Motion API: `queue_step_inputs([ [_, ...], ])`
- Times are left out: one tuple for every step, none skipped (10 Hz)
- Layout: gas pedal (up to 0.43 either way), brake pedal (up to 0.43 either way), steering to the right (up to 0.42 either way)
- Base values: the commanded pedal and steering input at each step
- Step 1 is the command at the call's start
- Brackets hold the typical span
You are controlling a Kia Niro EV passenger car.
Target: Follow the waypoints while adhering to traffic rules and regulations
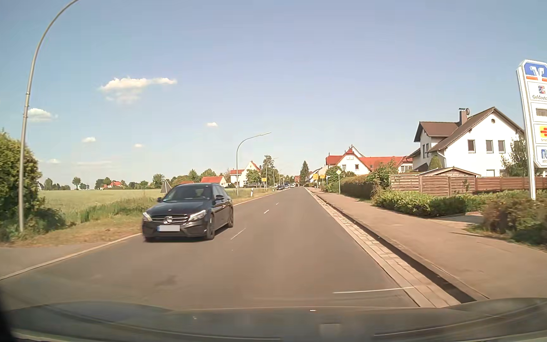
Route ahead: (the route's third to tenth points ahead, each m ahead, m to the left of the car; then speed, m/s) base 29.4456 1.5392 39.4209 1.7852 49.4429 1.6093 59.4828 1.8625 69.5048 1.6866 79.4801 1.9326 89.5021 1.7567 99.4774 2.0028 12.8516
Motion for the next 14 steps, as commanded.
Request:
queue_step_inputs([
  [0.138,0.006,0.001],
  [0.138,0.006,0.001],
  [0.138,0.006,0.002],
  [0.138,0.006,0.002],
  [0.138,0.006,0.003],
  [0.138,0.006,0.002],
  [0.138,0.006,0.002],
  [0.138,0.006,0.002],
  [0.138,0.006,0.002],
  [0.138,0.006,0.002],
  [0.138,0.006,0.002],
  [0.138,0.006,0.002],
  [0.138,0.006,0.001],
  [0.138,0.006,0.0],
])
